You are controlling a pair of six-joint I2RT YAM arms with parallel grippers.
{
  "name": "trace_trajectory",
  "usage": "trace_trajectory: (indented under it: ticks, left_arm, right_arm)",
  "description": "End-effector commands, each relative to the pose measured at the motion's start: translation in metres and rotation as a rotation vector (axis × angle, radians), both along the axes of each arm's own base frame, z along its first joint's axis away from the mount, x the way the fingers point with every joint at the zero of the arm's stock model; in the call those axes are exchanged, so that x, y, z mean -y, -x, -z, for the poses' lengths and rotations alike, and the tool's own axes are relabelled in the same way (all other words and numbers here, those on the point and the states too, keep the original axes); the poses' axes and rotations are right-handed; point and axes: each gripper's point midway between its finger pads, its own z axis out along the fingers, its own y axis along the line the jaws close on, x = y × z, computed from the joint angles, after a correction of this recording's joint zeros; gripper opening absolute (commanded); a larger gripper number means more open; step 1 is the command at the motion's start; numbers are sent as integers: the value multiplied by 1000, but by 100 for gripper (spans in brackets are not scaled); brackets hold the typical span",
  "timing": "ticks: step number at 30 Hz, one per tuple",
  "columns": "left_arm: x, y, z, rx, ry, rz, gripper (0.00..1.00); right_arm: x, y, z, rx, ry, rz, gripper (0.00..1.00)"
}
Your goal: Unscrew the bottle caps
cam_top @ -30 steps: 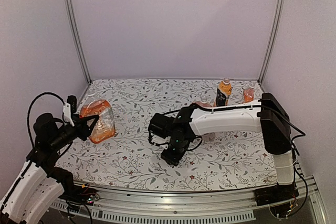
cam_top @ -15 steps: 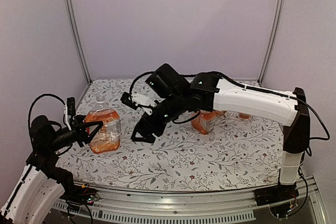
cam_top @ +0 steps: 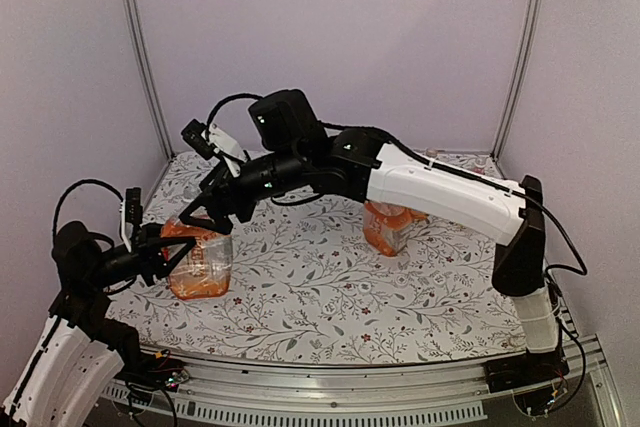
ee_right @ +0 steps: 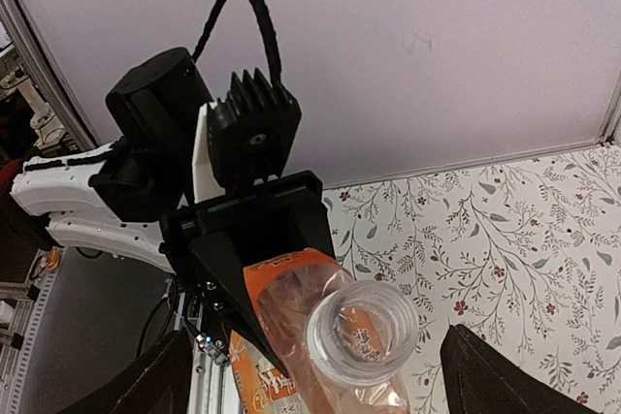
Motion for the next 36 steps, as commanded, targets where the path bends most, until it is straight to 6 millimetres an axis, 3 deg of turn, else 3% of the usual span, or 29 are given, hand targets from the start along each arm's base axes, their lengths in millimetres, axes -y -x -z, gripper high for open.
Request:
trace_trajectory:
  ticks: [1, 7, 11, 14, 19, 22, 23, 25, 26, 27, 30, 33, 36]
  left_arm:
    - [2, 7, -2, 12, 12, 41, 29]
    - [2, 5, 0, 0, 10, 32, 29]
    - [1, 3, 1, -2, 8, 25, 29]
    - [0, 1, 1, -3, 7, 13, 29]
    - [-2, -1, 2, -2, 2, -6, 29]
    - [-2, -3, 4, -9, -1, -15, 30]
    - [-4, -5, 5, -11, -4, -32, 39]
    - [-13, -18, 11, -22, -22, -127, 77]
    - [-21, -27, 13, -24, -32, -193, 95]
    - [-29, -35, 14, -19, -44, -264, 99]
    - [-52, -54, 16, -12, -68, -433, 99]
    - [-57, -57, 17, -10, -77, -464, 100]
    - [-53, -55, 18, -12, -81, -434, 99]
  right_arm:
    - [-15, 5, 10, -80, -9, -36, 89]
    - [-33, 9, -2, -174, -120, -74, 76]
    - [-36, 8, 4, -221, -116, -65, 62]
    - [-35, 8, 7, -232, -108, -64, 44]
    - [-34, 11, 10, -252, -98, -74, 2]
    - [-32, 13, 13, -253, -85, -75, 0]
    - [-31, 11, 14, -246, -78, -64, 0]
    - [-25, 5, 22, -210, -47, -14, 0]
    - [-21, -4, 31, -182, -21, 43, 0]
    - [-13, -17, 37, -135, 1, 109, 0]
    - [20, -67, 41, 18, 46, 356, 0]
    - [58, -125, 52, 166, 88, 623, 0]
    - [73, -153, 73, 299, 109, 686, 0]
